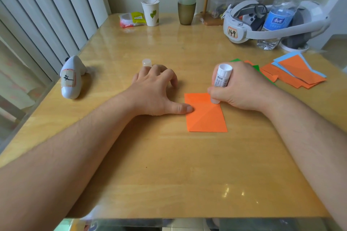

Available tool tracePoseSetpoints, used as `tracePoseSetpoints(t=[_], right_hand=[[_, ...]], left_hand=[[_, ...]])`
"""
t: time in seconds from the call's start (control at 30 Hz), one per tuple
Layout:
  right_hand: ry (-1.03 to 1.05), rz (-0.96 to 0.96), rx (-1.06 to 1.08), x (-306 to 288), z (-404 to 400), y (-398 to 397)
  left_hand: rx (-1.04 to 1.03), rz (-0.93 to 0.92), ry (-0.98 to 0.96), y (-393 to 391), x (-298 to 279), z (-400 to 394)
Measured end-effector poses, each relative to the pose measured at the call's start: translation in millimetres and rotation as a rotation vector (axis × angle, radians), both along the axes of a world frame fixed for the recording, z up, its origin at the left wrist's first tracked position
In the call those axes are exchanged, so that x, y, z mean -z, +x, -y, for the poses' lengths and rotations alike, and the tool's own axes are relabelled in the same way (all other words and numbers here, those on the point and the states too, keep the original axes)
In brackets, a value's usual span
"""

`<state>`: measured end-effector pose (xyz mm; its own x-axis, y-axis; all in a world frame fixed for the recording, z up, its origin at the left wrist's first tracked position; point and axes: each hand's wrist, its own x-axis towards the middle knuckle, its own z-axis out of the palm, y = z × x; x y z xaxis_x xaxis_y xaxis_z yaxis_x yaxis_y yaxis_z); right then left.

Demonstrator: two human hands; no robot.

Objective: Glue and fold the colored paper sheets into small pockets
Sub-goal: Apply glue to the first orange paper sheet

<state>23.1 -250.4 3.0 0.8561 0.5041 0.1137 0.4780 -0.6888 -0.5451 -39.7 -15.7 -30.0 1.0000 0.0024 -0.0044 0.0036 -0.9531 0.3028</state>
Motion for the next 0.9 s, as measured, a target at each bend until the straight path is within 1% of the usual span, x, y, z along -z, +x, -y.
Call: tracePoseSetpoints(t=[0.07,0.1,0.17,0.23,0.3,0.4,0.67,0.9], right_hand=[[0.001,0.023,0.023,0.3,-0.2,1.3],[0.038,0.038,0.055,1.2,0.0,2.8],[0.191,0.051,0.127,2.5,-0.3,5.4],[0.326,0.061,0.152,3.0,-3.4,5.6],[0.363,0.038,0.122,6.9,-9.5,3.5],[0.353,-0.016,0.025,15.8,-21.2,-0.7],[0.253,-0.044,-0.136,20.3,-34.2,-6.9],[0.188,-0.035,-0.114,17.6,-35.1,-4.2]], left_hand=[[0.001,0.001,0.001,-0.3,0.1,-0.1],[0.002,0.0,0.001,-0.4,-0.1,-0.2],[0.004,-0.004,0.0,-0.6,-0.8,0.0],[0.003,-0.005,0.003,-0.8,-1.0,0.8],[-0.002,-0.007,0.01,-1.1,-0.3,2.2],[0.0,-0.009,0.027,-1.1,1.0,3.1],[0.001,-0.013,0.038,-0.2,1.7,2.9],[0.0,-0.017,0.032,-1.0,1.4,2.4]])
